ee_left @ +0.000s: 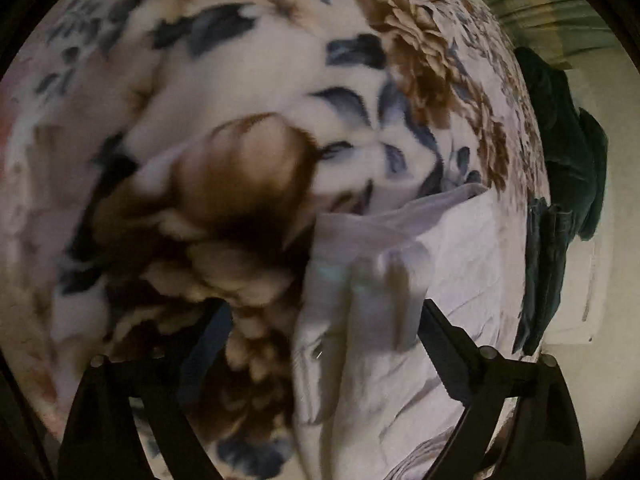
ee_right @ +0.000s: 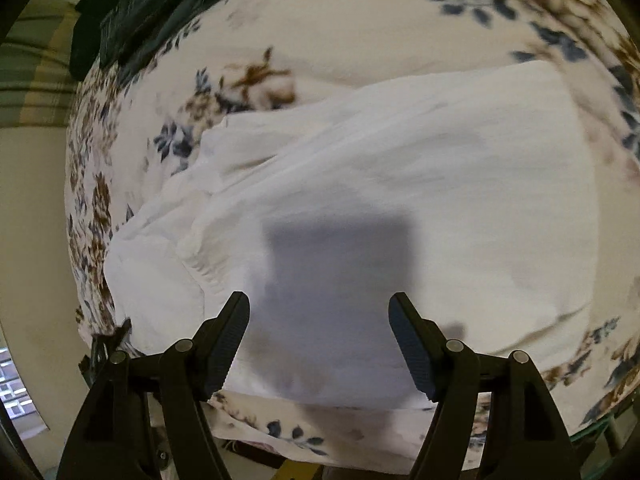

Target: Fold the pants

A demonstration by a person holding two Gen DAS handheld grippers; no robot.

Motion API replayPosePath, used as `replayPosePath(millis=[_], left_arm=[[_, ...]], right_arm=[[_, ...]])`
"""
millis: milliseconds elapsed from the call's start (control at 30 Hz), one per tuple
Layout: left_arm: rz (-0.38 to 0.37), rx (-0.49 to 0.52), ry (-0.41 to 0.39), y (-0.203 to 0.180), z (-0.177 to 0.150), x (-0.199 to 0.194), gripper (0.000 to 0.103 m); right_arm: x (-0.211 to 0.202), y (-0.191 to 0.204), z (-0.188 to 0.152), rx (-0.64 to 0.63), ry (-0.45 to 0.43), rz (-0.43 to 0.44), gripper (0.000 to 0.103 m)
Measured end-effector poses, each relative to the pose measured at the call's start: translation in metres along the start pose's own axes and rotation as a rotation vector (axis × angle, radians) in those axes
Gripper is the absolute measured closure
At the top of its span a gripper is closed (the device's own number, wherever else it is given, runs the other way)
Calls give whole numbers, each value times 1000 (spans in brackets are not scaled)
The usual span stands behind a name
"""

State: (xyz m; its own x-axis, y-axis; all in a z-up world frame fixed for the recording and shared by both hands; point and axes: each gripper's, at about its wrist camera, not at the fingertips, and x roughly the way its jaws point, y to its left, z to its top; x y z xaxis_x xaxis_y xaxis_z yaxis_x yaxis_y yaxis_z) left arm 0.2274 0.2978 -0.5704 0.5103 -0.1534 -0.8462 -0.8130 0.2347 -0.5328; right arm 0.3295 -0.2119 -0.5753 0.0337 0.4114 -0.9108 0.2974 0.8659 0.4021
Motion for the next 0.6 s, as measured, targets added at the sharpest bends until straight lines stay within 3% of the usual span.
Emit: replayPosePath(millis=[67, 133, 200, 267, 333, 400, 533, 600], left_arm=[[-7, 46, -36, -12, 0, -5, 27], [13, 105, -62, -22, 1, -9, 52], [27, 148, -91, -27, -2, -14, 60], [42, 164, -102, -27, -4, -14, 60], [29, 127, -78, -19, 2, -5, 51], [16, 113, -58, -16, 8, 5, 50], [29, 224, -132, -38, -9, -24, 75], [24, 262, -164, -44, -23, -41, 80]], right_arm=[[9, 4, -1, -8, 12, -5, 28], [15, 5, -4, -16, 18, -23, 28], [21, 5, -5, -20, 24, -36, 28], [26, 3, -7, -22, 31, -42, 28], [28, 0, -8, -19, 35, -39, 28], [28, -1, -9, -23, 36, -31, 28], [24, -5, -11, -31, 32, -17, 28], [19, -11, -13, -27, 32, -5, 28]])
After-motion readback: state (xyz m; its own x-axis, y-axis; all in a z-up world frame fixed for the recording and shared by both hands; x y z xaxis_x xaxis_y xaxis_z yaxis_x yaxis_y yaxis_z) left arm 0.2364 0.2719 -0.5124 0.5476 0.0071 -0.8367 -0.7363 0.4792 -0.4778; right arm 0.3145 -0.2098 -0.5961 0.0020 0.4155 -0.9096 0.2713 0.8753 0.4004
